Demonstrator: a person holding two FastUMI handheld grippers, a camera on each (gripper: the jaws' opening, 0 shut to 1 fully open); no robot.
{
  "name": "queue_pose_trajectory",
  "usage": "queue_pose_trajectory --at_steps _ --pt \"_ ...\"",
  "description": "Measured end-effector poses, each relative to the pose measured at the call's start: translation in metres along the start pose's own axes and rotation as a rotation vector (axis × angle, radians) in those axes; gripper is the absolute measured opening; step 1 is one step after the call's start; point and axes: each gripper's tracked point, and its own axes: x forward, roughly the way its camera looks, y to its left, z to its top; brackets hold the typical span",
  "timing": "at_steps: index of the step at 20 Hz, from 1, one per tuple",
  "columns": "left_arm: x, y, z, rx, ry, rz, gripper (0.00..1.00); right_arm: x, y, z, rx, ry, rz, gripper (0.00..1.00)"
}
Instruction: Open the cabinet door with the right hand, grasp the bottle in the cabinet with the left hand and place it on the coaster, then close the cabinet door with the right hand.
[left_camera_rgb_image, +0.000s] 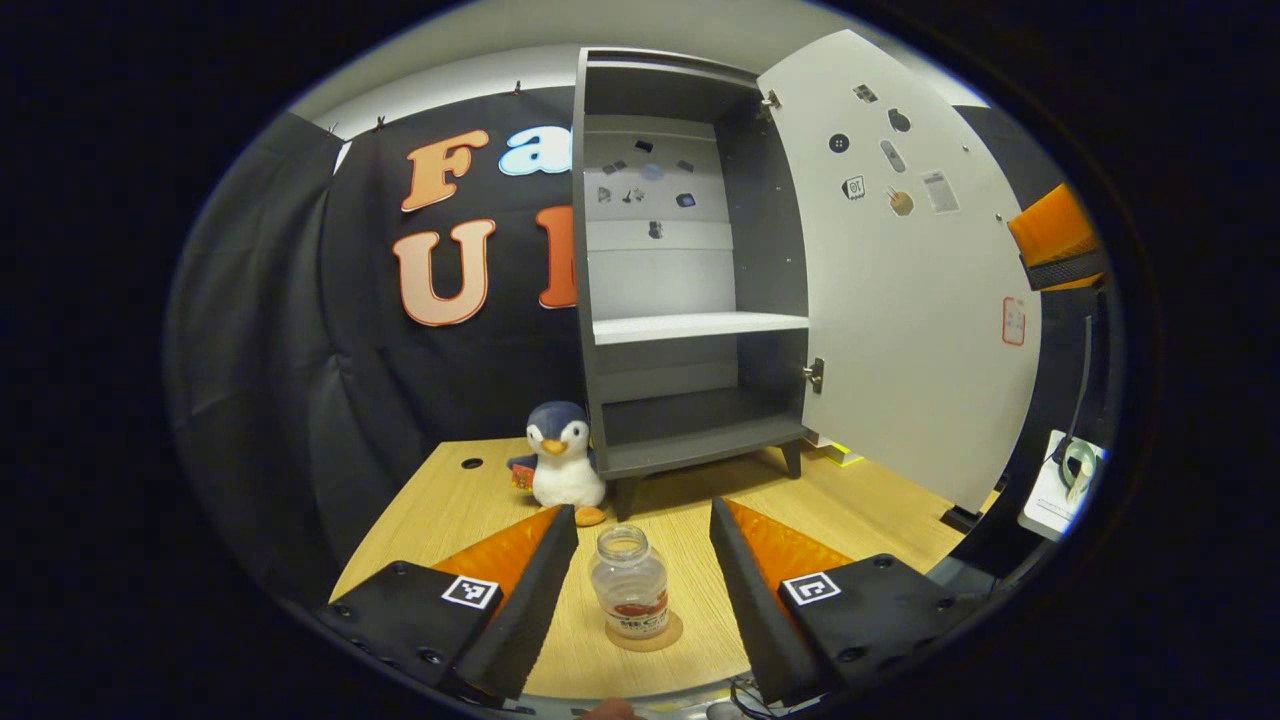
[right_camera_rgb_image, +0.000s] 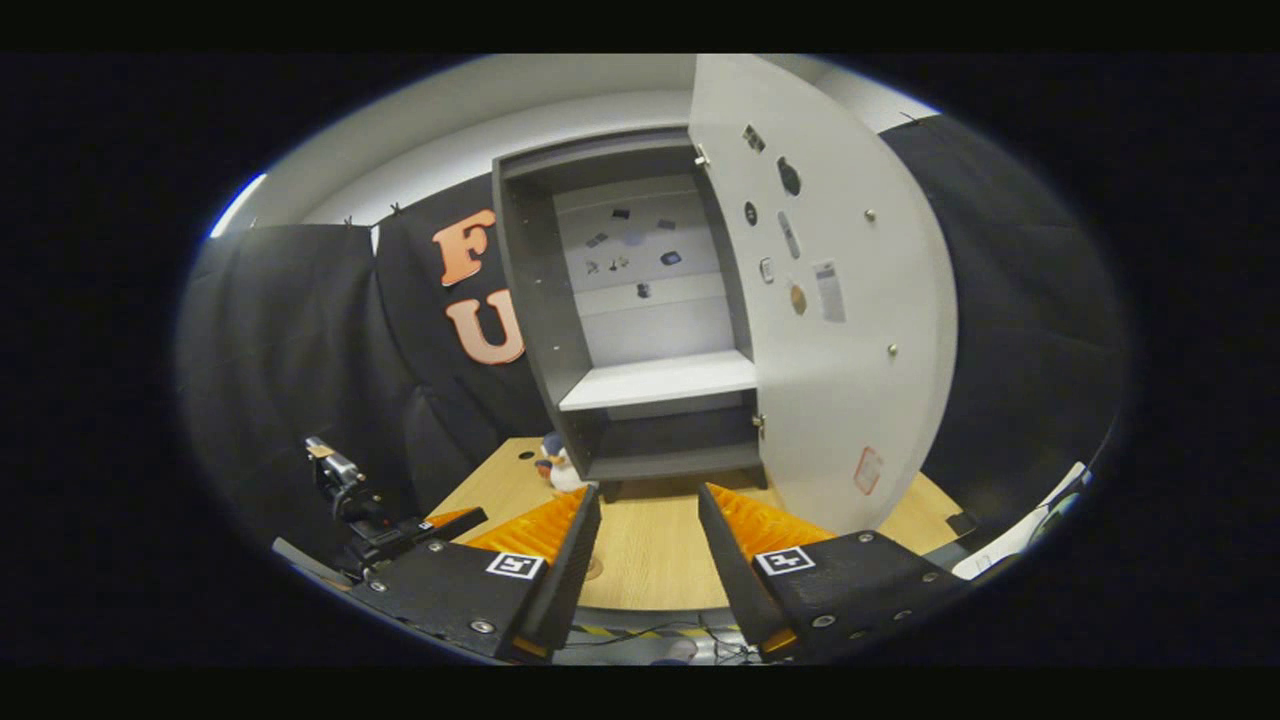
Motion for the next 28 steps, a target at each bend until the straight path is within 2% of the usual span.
queue_pose_trajectory --at_steps 5,8,10,11,12,15,18,19,22,23,24,26,27,28 --pt "0.004 -0.002 0.019 -0.020 0.000 -0.008 0.88 -0.032 -0.058 0.063 -0.034 -0.127 -0.102 0.63" --pt "0.005 0.002 0.031 -0.051 -0.015 0.007 0.88 -0.046 -0.101 0.086 -0.047 -0.171 -0.175 0.63" --pt "0.008 0.002 0.039 -0.065 -0.023 0.005 0.88 -0.050 -0.123 0.095 -0.044 -0.183 -0.207 0.64" --pt "0.010 0.004 0.043 -0.065 -0.025 0.008 0.88 -0.046 -0.132 0.098 -0.045 -0.186 -0.217 0.69" --pt "0.011 0.005 0.045 -0.062 -0.025 0.010 0.88 -0.042 -0.141 0.100 -0.047 -0.190 -0.224 0.64" --pt "0.016 0.011 0.047 -0.045 -0.019 0.029 0.88 -0.030 -0.167 0.098 -0.054 -0.171 -0.250 0.64" --pt "0.020 0.017 0.045 -0.025 -0.006 0.040 0.88 -0.018 -0.170 0.094 -0.033 -0.152 -0.234 0.65" --pt "0.019 0.020 0.043 -0.021 -0.001 0.046 0.88 -0.016 -0.174 0.093 -0.033 -0.154 -0.237 0.60" --pt "0.022 0.028 0.040 -0.024 0.009 0.063 0.88 -0.015 -0.172 0.095 -0.015 -0.164 -0.236 0.70" --pt "0.024 0.030 0.039 -0.023 0.013 0.066 0.88 -0.015 -0.172 0.094 -0.012 -0.165 -0.238 0.59" --pt "0.025 0.031 0.037 -0.024 0.017 0.066 0.88 -0.014 -0.170 0.094 -0.016 -0.167 -0.237 0.65" --pt "0.026 0.035 0.039 -0.027 0.015 0.072 0.88 -0.012 -0.161 0.093 -0.026 -0.164 -0.220 0.65" --pt "0.025 0.036 0.040 -0.026 0.011 0.075 0.88 -0.009 -0.144 0.089 -0.035 -0.158 -0.197 0.59" --pt "0.025 0.039 0.041 -0.026 0.006 0.079 0.88 -0.005 -0.131 0.087 -0.041 -0.157 -0.167 0.70"
